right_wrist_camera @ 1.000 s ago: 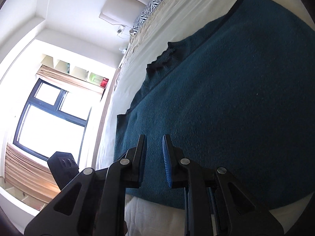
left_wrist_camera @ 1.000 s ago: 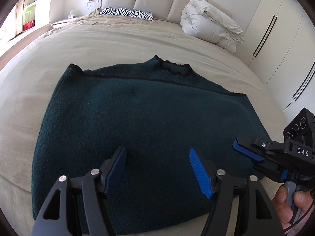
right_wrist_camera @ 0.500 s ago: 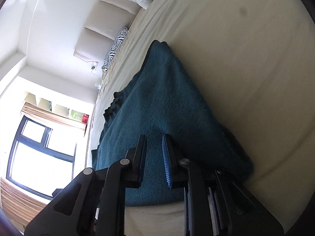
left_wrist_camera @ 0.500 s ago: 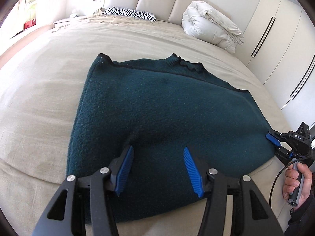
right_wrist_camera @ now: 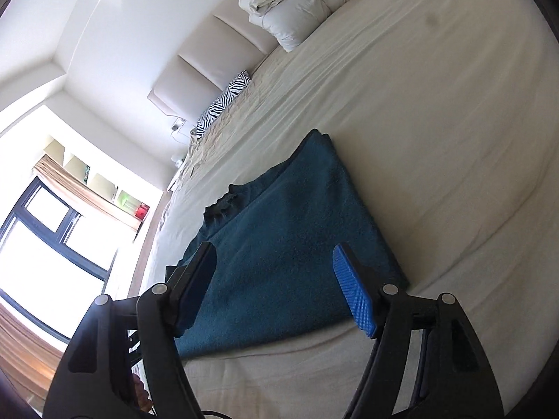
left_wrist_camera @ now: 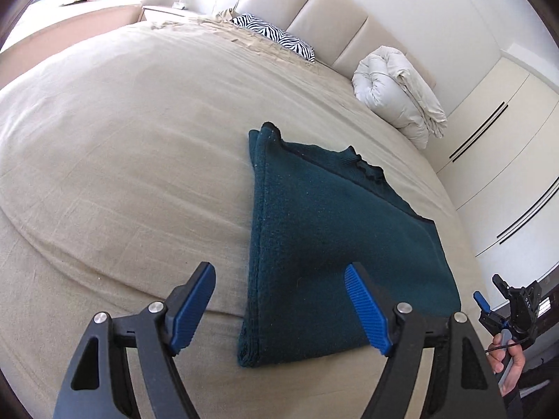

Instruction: Fold small clothes

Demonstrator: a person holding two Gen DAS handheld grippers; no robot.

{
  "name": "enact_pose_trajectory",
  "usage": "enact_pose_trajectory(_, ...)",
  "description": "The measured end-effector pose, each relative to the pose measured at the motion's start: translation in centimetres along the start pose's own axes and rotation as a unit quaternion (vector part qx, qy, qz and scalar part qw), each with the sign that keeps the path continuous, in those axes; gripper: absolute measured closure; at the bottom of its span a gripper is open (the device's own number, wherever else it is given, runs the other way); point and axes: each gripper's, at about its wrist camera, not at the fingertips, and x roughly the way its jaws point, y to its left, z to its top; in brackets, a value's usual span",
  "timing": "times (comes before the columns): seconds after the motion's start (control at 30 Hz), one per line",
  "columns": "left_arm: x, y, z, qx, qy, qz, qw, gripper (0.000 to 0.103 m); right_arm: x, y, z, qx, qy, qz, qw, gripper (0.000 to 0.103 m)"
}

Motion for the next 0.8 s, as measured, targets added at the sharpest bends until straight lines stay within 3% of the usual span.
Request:
enact_pose_trajectory(0.17, 3.1, 2.0, 1.2, -0.083, 0.046, -0.062, 0.9936, 0.025, 5.4, 5.4, -0.4, -0.026, 0.054, 0.050, 0.997, 0.034)
enact_pose_trajectory(0.47, 6.2, 2.1, 3.5, -0.126, 0.081, -0.114, 0.9821, 0.025, 13.0, 10.6, -1.3, -0.045, 0.150, 0.110, 0.981, 0.034)
enact_pose_trajectory(0.73, 7.8, 1.9, 4.2, -0.140, 0.106, -0.123, 0.9769, 0.047, 19.3, 13.4, -2.6, -0.027, 0.220, 0.136, 0.965, 0.034)
enact_pose_trajectory(0.8, 8.0, 1.9, 4.2, -0.139, 0.110, -0.120, 0.9767, 0.060, 21.1, 13.8, -3.0, -0.020, 0.237, 0.138, 0.961, 0.034)
